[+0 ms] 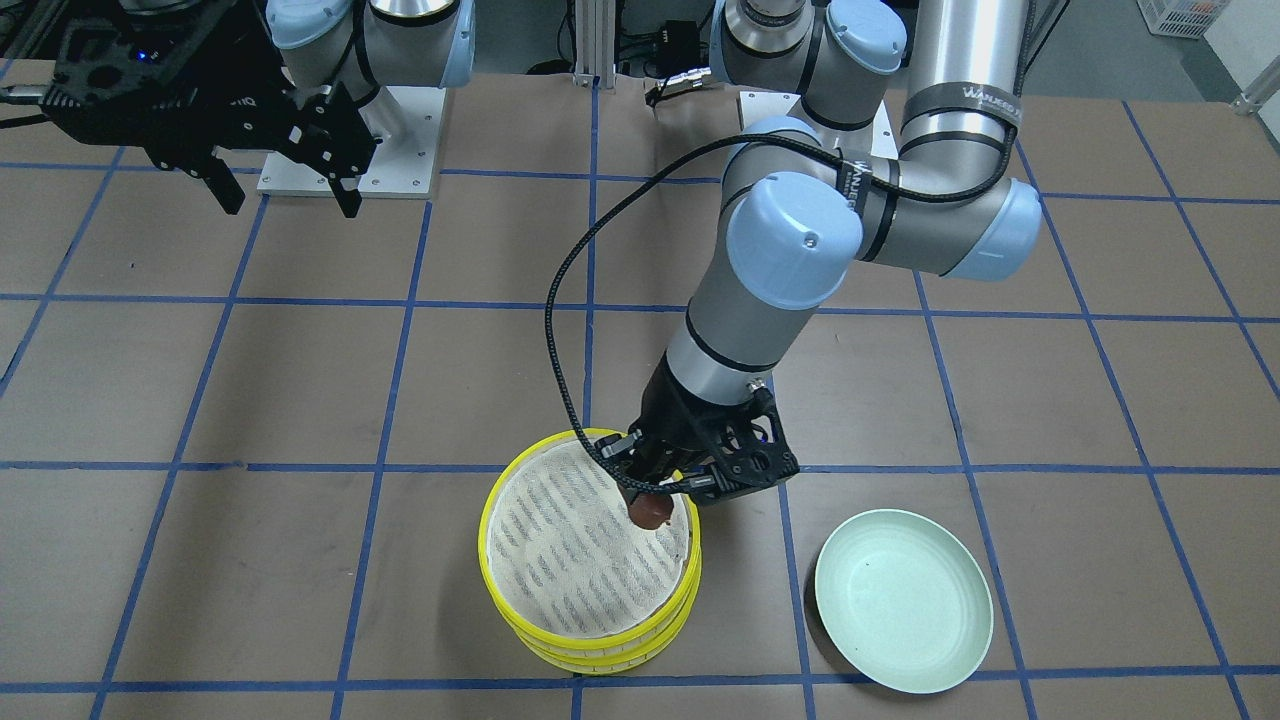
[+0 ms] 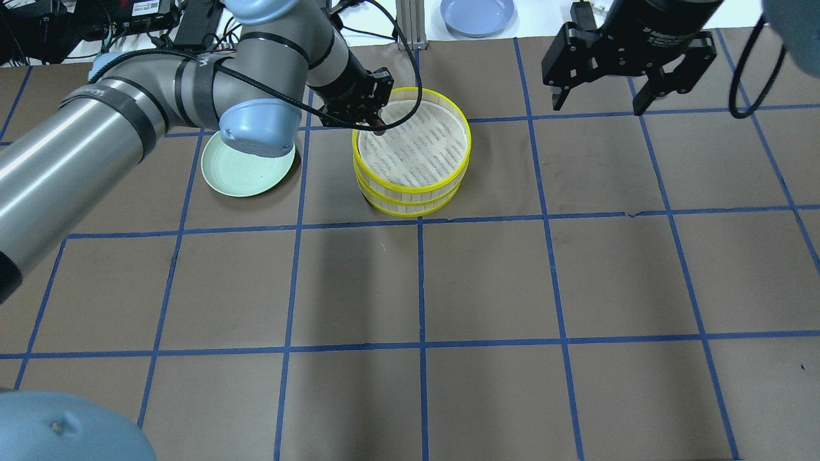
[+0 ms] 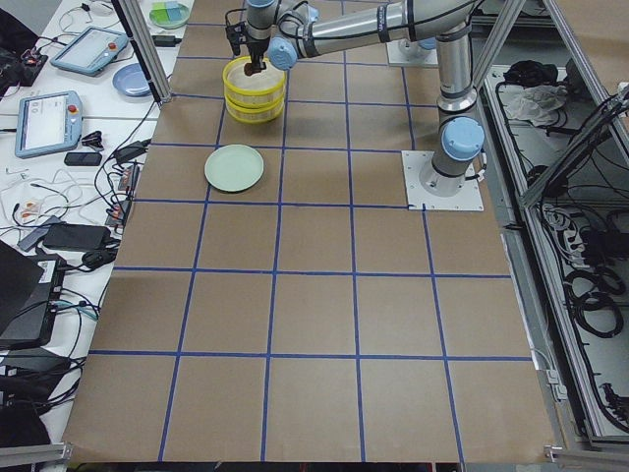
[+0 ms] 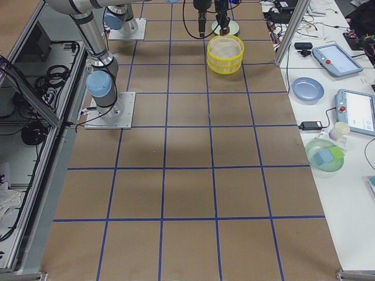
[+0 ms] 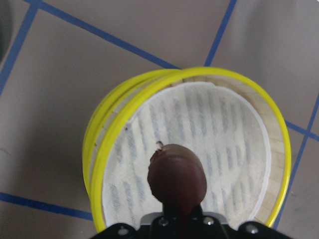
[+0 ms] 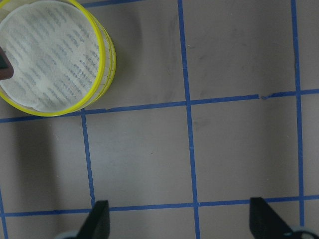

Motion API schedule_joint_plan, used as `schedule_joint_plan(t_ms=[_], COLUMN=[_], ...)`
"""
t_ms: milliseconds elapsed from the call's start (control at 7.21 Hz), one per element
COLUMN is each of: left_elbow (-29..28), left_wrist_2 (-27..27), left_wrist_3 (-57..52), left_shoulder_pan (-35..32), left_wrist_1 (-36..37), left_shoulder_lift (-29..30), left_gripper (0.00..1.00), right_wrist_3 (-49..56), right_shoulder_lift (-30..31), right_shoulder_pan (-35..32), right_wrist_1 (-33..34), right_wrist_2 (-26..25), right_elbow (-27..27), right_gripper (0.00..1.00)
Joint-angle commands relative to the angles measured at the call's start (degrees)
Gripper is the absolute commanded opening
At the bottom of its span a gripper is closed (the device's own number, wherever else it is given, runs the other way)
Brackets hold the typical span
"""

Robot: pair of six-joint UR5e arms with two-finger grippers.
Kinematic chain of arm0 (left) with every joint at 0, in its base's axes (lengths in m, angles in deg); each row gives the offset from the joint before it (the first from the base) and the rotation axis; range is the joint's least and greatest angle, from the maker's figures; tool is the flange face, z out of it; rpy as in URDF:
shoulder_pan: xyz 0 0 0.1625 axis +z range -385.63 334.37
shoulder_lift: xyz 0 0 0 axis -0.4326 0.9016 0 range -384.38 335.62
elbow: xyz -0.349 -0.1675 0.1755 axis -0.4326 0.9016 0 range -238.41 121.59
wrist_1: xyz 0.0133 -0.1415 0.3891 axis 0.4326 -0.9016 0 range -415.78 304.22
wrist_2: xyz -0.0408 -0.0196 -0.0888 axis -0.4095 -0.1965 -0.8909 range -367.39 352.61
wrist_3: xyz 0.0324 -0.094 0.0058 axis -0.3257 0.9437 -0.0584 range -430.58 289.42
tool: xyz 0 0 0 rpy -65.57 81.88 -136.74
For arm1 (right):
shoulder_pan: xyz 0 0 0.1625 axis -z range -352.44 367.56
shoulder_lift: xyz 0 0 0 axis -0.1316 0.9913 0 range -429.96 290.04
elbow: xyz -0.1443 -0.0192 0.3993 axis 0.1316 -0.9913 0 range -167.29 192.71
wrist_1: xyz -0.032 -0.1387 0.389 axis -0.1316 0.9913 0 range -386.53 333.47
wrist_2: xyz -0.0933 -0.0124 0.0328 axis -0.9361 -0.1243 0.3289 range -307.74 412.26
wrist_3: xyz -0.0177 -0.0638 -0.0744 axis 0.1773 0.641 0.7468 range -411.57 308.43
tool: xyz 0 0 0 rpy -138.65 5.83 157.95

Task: Stack buns with steamer

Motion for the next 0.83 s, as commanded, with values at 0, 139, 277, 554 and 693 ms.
schedule_joint_plan(t_ms=[0,139,277,554,693], left_elbow=[0.37,0.1,-0.42,-0.78,-0.78], left_wrist_2=[-0.51,-0.51,-0.42,-0.25,-0.33], left_wrist_3=[0.62,0.26,-0.7,-1.76,-1.85], left_shoulder_pan=[-1.18,-1.09,-0.83,-0.56,-0.56], left_wrist_1=[-0.1,-0.1,-0.18,-0.19,-0.27], left_shoulder_lift=[0.71,0.54,0.45,0.36,0.54], left_gripper=[1.0,1.0,1.0,1.0,1.0], right_wrist_3=[0.84,0.84,1.01,0.93,0.84], right_shoulder_lift=[0.74,0.39,0.04,0.12,0.03], right_shoulder_pan=[0.65,0.65,0.74,0.83,0.65], right_wrist_1=[-0.66,-1.17,-1.18,-1.09,-0.57], right_wrist_2=[-0.65,-1.7,-1.97,-2.94,-2.68], right_elbow=[0.17,0.26,0.34,0.35,0.43], right_gripper=[1.0,1.0,1.0,1.0,1.0])
